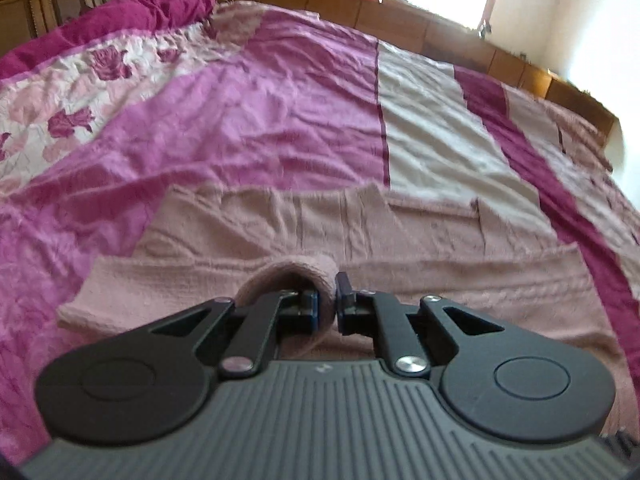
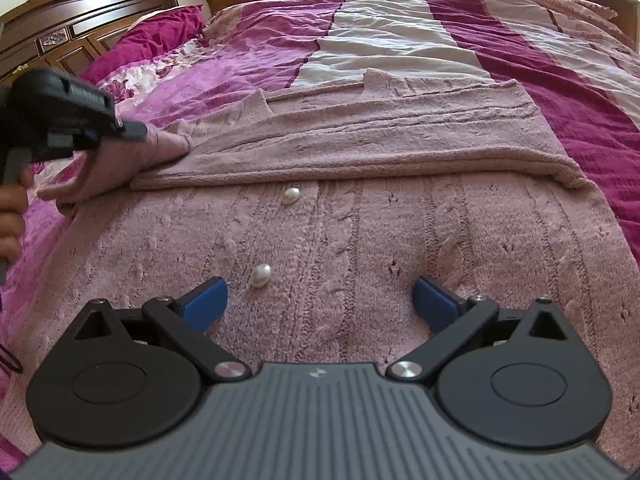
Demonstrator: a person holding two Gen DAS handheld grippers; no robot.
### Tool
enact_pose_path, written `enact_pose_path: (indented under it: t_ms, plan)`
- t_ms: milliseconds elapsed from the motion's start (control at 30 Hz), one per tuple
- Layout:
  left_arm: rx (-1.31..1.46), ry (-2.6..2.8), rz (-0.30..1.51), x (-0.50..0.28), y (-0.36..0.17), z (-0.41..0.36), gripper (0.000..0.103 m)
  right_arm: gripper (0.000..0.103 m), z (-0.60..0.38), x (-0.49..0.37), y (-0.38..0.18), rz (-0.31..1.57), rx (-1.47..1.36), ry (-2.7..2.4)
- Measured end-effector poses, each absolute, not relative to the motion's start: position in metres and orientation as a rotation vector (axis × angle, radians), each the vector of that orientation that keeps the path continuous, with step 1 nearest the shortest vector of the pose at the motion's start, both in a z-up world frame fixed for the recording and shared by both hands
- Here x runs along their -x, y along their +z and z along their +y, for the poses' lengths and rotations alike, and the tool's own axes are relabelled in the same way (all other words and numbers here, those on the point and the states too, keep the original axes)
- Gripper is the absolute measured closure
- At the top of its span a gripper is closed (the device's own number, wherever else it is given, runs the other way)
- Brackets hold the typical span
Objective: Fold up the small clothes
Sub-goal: 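Carry the sleeve with the left tool across the cardigan body and release, then move the right tool over the folded sleeves to inspect the fold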
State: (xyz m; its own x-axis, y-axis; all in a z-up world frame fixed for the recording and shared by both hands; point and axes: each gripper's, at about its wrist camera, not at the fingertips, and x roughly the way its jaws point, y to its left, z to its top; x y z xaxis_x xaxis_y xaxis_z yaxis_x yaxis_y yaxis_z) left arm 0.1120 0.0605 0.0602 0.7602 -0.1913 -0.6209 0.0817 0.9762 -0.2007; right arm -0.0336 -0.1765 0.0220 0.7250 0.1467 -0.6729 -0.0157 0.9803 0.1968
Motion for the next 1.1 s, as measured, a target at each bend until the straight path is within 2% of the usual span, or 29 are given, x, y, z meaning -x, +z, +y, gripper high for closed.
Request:
enact_pose_path:
  t_ms: [267,367,433,500,900,1100]
  plan:
    - [0.166,-0.183,0.802,-0.106,0.045,0.058,0.091,0.001,-0.177,0.034,0.021,0.751,-0.181,0.093]
    - [0.174,-0.191,0.836,-0.1,0.044,0.058,0.072,0.001,-0.176,0.034,0.021,0.752,-0.18,0.093]
    - [0.168,-0.191,0.843,-0.095,0.045,0.058,0.053,0.0,-0.176,0.034,0.021,0.751,-0.174,0.095]
    - [0.144,-0.183,0.844,-0.091,0.047,0.057,0.043,0.0,-0.175,0.034,0.021,0.751,-0.167,0.096]
    - [0.128,-0.129,0.863,-0.064,0.061,0.069,0.042,0.0,-0.171,0.037,0.02,0.743,-0.15,0.093]
    - [0.166,-0.091,0.845,-0.046,0.067,0.094,0.042,0.0,-0.179,0.039,0.032,0.736,-0.235,0.098]
